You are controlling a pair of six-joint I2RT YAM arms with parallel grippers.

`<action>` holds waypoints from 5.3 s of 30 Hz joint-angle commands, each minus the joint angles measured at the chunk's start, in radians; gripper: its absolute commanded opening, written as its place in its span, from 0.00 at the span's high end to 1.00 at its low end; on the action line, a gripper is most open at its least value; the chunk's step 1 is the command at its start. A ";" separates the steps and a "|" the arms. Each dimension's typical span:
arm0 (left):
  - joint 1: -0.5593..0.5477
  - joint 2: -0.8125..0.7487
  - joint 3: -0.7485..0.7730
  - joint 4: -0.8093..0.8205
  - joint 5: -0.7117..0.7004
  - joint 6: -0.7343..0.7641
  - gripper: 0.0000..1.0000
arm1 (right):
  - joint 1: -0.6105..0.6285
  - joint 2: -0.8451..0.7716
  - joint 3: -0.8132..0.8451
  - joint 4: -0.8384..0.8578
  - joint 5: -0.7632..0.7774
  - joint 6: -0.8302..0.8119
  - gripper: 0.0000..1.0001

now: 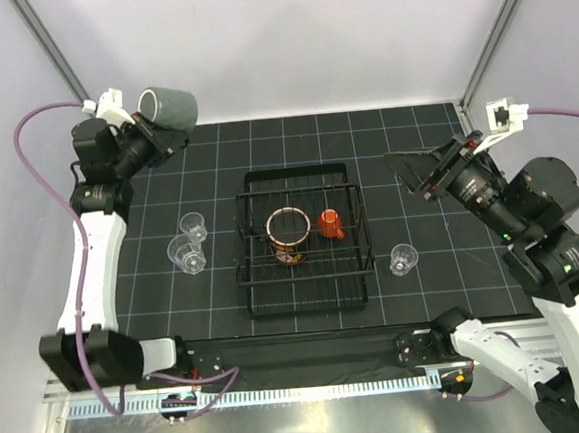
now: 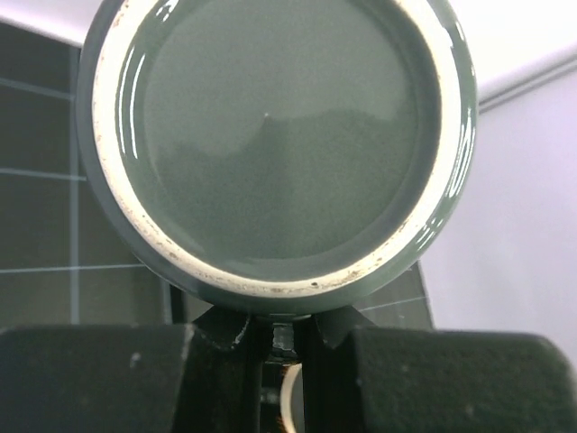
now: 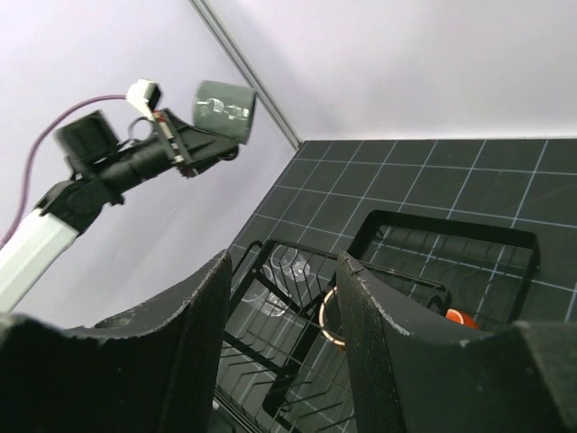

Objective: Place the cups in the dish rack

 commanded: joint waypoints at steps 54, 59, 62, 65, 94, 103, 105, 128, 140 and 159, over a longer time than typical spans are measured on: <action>-0.420 0.654 0.107 -0.148 -0.069 0.760 0.98 | 0.005 -0.086 -0.031 -0.082 0.096 -0.117 0.48; -0.424 0.647 0.094 -0.150 -0.101 0.759 0.77 | 0.004 -0.083 -0.035 -0.077 0.090 -0.114 0.48; -0.424 0.642 0.091 -0.148 -0.110 0.760 0.68 | 0.004 -0.082 -0.035 -0.079 0.091 -0.114 0.48; -0.424 0.636 0.087 -0.147 -0.098 0.763 0.62 | 0.005 -0.086 -0.042 -0.079 0.091 -0.115 0.48; -0.306 0.506 0.052 -0.115 0.109 0.730 0.38 | 0.006 -0.068 -0.068 -0.068 0.085 -0.121 0.48; -0.306 0.455 0.113 -0.180 -0.007 0.671 0.35 | 0.004 -0.055 -0.086 -0.060 0.088 -0.127 0.48; -0.306 0.446 0.131 -0.197 -0.062 0.625 0.35 | 0.004 -0.051 -0.086 -0.056 0.087 -0.126 0.48; -0.185 -0.225 -0.310 -0.321 -0.297 0.024 0.38 | 0.005 0.034 -0.187 0.029 0.013 -0.094 0.48; -0.196 -0.219 -0.438 -0.377 -0.526 -0.050 0.39 | 0.004 0.030 -0.183 0.019 0.025 -0.109 0.48; -0.200 -0.142 -0.557 -0.259 -0.624 -0.102 0.47 | 0.004 0.018 -0.204 0.012 0.033 -0.118 0.48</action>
